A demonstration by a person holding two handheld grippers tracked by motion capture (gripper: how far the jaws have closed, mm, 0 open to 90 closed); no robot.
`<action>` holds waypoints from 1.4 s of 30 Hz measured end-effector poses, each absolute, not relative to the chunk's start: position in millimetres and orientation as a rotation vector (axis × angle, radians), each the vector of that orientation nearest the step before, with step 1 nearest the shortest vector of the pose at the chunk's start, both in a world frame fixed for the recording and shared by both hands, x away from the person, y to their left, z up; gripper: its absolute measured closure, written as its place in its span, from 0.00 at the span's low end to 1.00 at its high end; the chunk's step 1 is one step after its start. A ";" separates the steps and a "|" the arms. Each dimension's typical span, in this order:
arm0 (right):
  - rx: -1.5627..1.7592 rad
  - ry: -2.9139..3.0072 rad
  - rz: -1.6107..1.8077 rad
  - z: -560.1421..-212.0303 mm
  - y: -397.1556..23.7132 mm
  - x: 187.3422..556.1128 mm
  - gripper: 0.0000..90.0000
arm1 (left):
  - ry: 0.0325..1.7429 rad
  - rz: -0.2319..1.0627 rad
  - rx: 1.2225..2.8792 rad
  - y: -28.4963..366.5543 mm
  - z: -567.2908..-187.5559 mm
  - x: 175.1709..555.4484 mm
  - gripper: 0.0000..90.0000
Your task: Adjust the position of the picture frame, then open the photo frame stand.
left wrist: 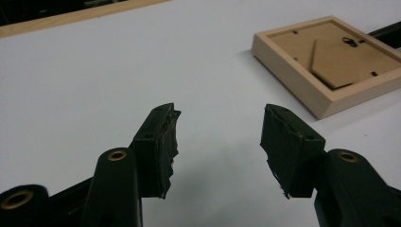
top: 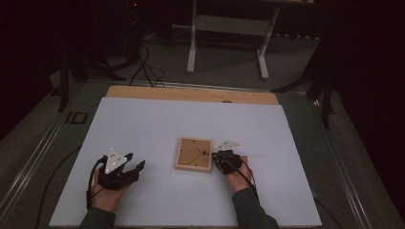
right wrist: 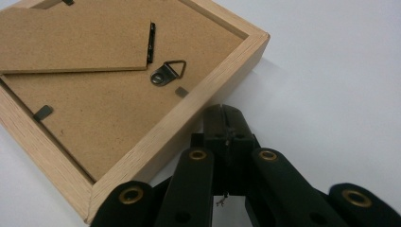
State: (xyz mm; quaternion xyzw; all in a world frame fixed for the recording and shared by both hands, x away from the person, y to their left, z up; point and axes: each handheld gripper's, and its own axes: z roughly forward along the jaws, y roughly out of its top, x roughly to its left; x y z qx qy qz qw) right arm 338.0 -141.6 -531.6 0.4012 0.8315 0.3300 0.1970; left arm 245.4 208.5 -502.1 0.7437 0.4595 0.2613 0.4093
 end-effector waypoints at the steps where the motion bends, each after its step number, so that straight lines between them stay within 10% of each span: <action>1: 1.122 2.329 0.924 -531.6 -140.2 339.0 1.00 | 1.152 0.652 1.879 207.1 -502.9 245.8 0.51; 42: 0.948 2.380 1.112 -509.7 -134.9 309.1 1.00 | 1.128 0.604 1.878 202.9 -502.3 243.0 0.53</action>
